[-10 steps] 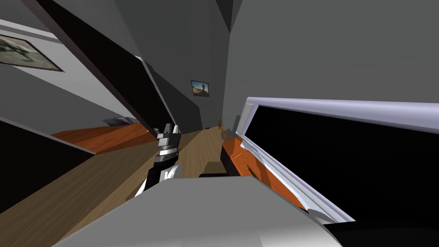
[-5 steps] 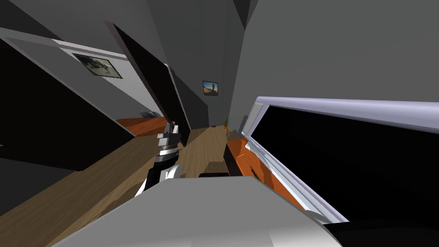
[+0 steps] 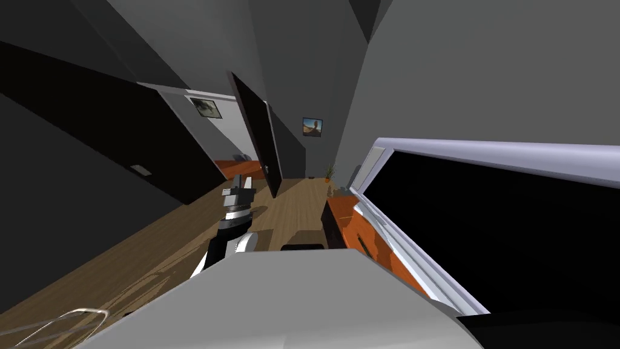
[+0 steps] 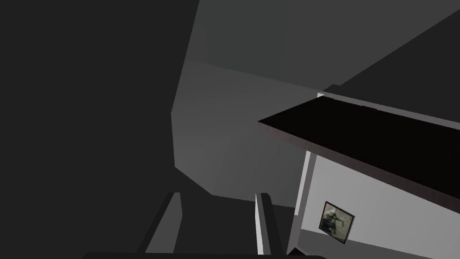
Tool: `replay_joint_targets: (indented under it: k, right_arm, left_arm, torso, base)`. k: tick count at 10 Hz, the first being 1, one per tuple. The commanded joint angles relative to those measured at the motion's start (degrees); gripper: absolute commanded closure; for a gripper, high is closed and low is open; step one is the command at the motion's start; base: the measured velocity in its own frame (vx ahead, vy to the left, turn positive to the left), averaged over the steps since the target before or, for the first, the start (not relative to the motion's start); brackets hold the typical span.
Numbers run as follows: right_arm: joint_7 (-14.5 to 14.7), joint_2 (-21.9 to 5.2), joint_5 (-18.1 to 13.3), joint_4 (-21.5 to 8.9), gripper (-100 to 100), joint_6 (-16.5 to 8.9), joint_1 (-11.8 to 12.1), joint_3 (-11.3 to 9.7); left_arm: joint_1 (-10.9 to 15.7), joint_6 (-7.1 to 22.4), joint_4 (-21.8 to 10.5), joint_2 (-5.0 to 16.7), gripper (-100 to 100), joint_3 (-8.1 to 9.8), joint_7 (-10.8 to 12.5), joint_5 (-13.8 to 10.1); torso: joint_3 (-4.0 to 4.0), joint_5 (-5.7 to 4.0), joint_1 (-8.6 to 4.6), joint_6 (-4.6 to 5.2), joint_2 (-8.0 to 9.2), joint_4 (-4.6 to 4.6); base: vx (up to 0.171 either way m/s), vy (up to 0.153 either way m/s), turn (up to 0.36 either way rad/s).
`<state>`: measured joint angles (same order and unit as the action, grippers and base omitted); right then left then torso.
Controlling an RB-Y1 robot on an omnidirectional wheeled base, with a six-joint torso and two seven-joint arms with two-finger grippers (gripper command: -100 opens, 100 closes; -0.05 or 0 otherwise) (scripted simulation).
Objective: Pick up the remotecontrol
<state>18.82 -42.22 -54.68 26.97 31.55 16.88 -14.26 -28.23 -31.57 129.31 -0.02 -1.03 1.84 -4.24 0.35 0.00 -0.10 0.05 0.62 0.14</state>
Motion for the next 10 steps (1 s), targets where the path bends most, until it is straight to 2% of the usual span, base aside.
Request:
replay_joint_targets:
  k: [1, 2, 3, 4, 8, 9, 10]
  right_arm:
    - [-2.82, 0.73, 0.48, -0.66, -100, -1.41, -0.28, 0.05]
    - [-4.49, 1.19, 0.77, -0.83, -100, -2.39, -0.29, 0.03]
    - [-3.43, 0.80, 0.54, -0.31, -100, -1.82, -0.06, -0.04]
    - [-3.86, 0.81, 0.57, -0.28, 100, -2.06, -0.09, -0.03]
    - [-3.84, 0.89, 0.58, -0.27, 100, -1.97, -0.05, -0.06]
    - [-3.83, 0.89, 0.57, -0.27, 0, -1.98, -0.05, -0.06]
    - [-2.82, 0.73, 0.48, -0.66, 100, -1.41, -0.28, 0.05]
  left_arm:
    - [0.00, 0.00, 0.00, 0.00, 0, 0.00, 0.00, 0.00]
    - [0.00, 0.00, 0.00, 0.00, 0, 0.00, 0.00, 0.00]
    - [0.01, 0.00, 0.00, 0.00, 0, 0.00, 0.00, 0.00]
    - [-0.02, 0.00, 0.00, 0.00, 0, 0.01, 0.00, 0.00]
    - [-0.03, -0.01, 0.00, 0.00, 0, 0.01, 0.00, 0.00]
    - [-0.03, -0.01, 0.00, 0.00, 0, 0.01, 0.00, 0.00]
    - [-0.03, -0.01, 0.00, 0.00, 0, 0.01, 0.00, 0.00]
  torso:
    - [0.00, 0.00, 0.00, 0.00, 0.00, 0.00]
    - [0.05, 0.00, 0.01, 0.01, 0.10, 0.02]
    - [0.12, 0.00, 0.06, 0.00, 0.20, 0.04]
    - [-0.03, -0.04, -0.02, 0.10, -0.07, -0.02]
    - [-0.29, -0.03, -0.13, 0.07, -0.51, -0.12]
    - [-0.30, -0.03, -0.13, 0.07, -0.52, -0.12]
    - [-0.30, -0.02, -0.12, 0.07, -0.52, -0.12]
  base:
    - [-0.178, 0.000, 0.376]
    - [-0.209, 0.019, 0.441]
    - [-0.090, 0.006, 0.083]
    - [-0.015, 0.003, -0.019]
    - [-0.002, 0.001, 0.000]
    - [0.000, 0.000, 0.000]
    - [0.088, -0.005, -0.224]
